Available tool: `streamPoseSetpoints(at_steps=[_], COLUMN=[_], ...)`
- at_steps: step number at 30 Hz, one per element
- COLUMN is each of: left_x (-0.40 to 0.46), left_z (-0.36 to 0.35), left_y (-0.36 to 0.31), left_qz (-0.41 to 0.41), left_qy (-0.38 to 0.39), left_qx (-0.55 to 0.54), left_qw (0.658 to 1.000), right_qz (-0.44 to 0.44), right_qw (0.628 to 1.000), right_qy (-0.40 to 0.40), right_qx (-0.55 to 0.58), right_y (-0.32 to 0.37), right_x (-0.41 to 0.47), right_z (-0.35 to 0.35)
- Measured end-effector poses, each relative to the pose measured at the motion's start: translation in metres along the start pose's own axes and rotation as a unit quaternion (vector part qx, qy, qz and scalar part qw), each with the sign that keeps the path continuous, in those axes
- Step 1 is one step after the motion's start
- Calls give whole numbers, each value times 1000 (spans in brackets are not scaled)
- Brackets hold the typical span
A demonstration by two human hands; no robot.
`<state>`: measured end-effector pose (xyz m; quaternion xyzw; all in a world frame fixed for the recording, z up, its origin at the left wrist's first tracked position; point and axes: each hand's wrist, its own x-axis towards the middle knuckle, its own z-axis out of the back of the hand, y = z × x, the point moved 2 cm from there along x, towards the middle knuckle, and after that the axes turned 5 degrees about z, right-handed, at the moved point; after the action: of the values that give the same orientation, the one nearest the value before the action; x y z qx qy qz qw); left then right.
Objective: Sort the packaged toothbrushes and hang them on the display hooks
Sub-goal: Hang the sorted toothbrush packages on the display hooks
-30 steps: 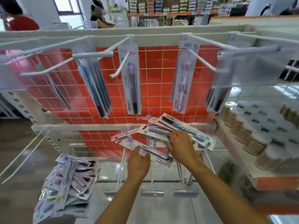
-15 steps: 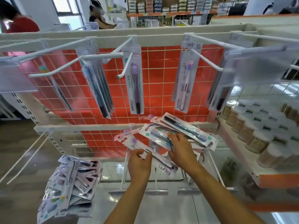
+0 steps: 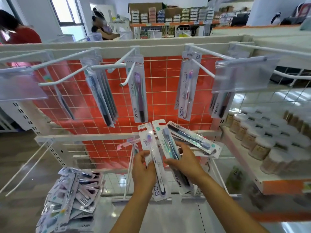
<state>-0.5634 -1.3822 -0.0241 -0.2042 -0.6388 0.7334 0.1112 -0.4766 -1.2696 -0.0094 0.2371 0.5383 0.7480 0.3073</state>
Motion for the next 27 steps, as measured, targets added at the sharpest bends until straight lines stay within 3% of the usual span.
streamPoseSetpoints(at_steps=[12,27], left_x=[-8,-11], left_z=[-9,-7], left_y=[-13,-24], left_qz=[-23,-65], left_qy=[25,14], left_qx=[-17,-15], left_qw=[999,998], right_qz=[-6,18], right_qw=[986,985], right_qy=[-35,-11], right_qx=[163,174], right_y=[5,15], right_x=[-13,-20], right_z=[-1,3])
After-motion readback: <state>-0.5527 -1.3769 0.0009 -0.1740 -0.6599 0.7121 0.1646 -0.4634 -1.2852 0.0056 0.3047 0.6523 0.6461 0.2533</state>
